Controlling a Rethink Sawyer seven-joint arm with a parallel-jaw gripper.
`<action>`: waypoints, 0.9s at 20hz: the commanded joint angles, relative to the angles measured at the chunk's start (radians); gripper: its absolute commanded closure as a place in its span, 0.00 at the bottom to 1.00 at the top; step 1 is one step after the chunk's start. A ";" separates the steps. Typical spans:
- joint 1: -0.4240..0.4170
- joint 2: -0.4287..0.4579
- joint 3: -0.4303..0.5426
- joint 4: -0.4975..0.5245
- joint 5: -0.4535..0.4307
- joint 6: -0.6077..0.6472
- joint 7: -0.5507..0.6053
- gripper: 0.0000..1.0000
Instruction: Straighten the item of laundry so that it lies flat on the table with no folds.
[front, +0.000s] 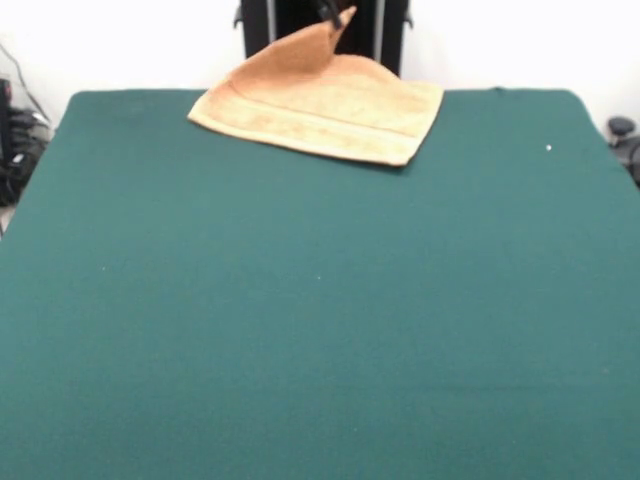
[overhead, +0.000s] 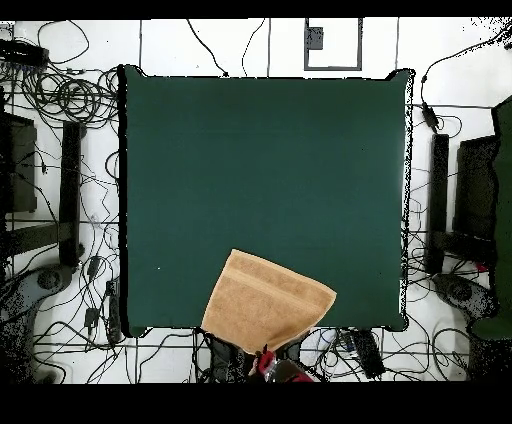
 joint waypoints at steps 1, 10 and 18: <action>-0.028 0.045 0.077 0.032 -0.028 0.284 0.018 1.00; -0.070 0.366 0.150 -0.313 0.112 0.511 -0.029 1.00; -0.093 0.456 0.158 -0.449 0.070 0.580 -0.103 1.00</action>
